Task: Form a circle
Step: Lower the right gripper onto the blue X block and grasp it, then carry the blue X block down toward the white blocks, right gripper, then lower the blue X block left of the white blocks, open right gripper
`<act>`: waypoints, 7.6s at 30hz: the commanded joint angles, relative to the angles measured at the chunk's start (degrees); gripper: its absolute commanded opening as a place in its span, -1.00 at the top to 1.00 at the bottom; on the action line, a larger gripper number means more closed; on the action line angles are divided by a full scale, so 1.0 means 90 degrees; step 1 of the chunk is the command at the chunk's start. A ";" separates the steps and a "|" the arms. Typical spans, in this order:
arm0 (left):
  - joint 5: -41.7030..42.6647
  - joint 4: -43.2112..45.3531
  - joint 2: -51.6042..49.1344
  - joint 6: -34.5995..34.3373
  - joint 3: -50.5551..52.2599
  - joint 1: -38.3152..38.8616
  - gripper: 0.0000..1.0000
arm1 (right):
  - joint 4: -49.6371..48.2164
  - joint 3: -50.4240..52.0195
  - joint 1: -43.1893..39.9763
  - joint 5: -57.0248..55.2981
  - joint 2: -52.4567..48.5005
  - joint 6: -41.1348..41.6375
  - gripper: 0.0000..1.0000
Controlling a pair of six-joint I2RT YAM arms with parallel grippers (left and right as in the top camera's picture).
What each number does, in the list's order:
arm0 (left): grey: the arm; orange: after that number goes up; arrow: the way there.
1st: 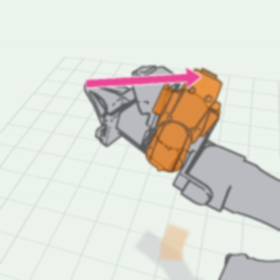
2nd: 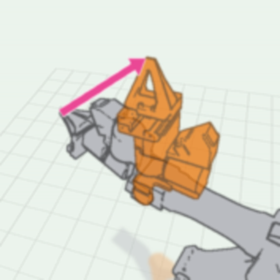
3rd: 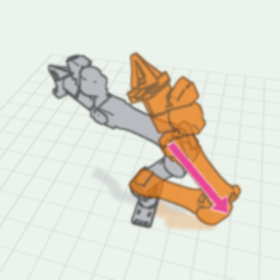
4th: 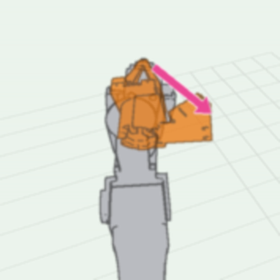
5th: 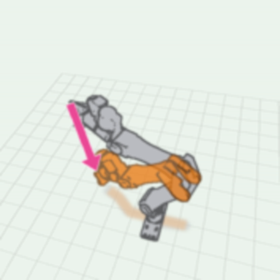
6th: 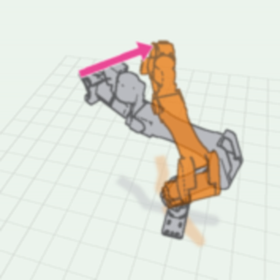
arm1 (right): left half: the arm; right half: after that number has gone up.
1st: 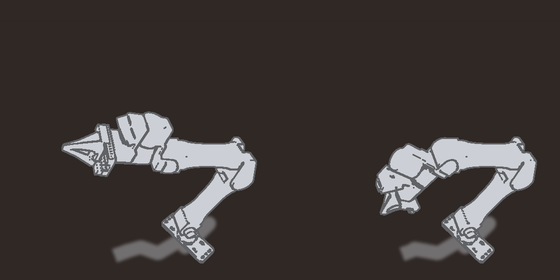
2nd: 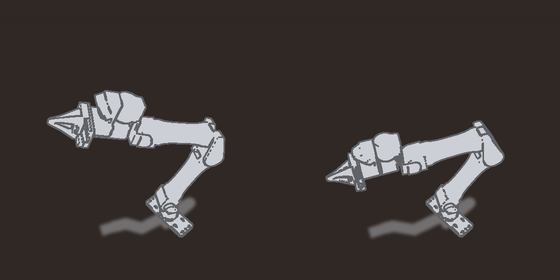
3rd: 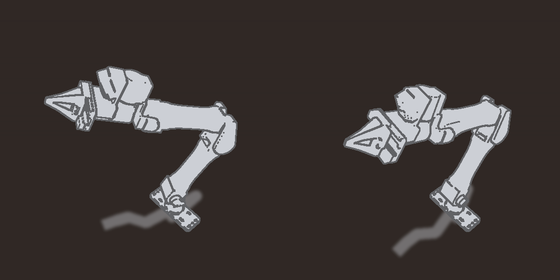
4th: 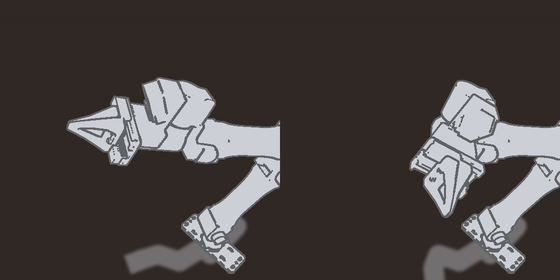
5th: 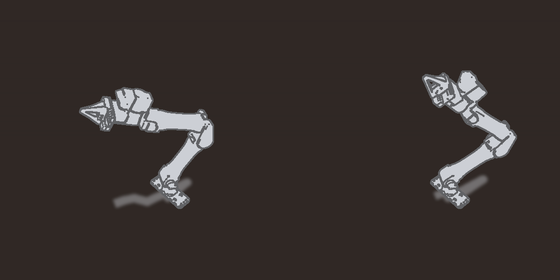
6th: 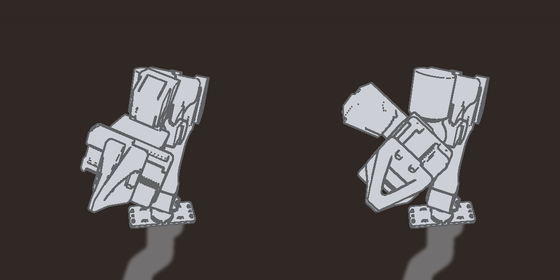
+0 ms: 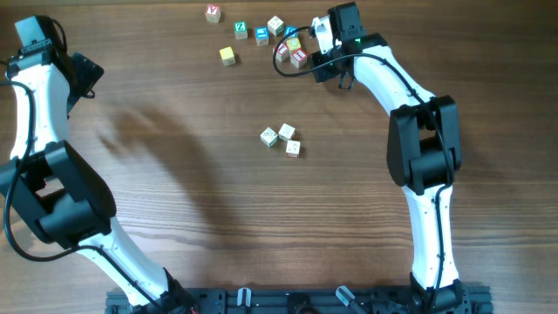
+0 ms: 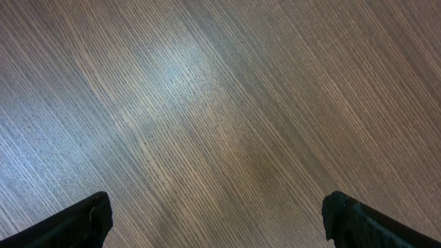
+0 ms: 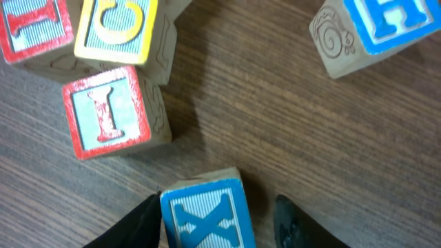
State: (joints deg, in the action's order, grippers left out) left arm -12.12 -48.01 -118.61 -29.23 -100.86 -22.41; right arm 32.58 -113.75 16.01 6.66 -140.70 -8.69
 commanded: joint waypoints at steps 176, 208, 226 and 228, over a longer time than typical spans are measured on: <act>-0.0012 -0.0005 0.0078 0.0049 -0.0070 -0.0024 -1.00 | 0.1545 0.1268 0.3990 -0.0789 0.1865 0.3130 -0.74; -0.0012 -0.0005 0.0078 0.0049 -0.0070 -0.0024 -1.00 | 0.1477 0.1484 0.3643 -0.0231 0.2118 0.3189 -0.14; -0.0012 -0.0005 0.0078 0.0049 -0.0070 -0.0024 -1.00 | 0.0357 0.2667 0.4114 -0.0821 0.1797 0.3706 -0.12; -0.0012 -0.0005 0.0078 0.0049 -0.0070 -0.0024 -1.00 | 0.0318 0.2688 0.4112 -0.0860 0.1797 0.3708 -0.12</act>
State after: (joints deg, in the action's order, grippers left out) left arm -12.12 -48.01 -118.61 -29.23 -100.86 -22.41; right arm 35.27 -91.53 52.88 1.54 -122.78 24.01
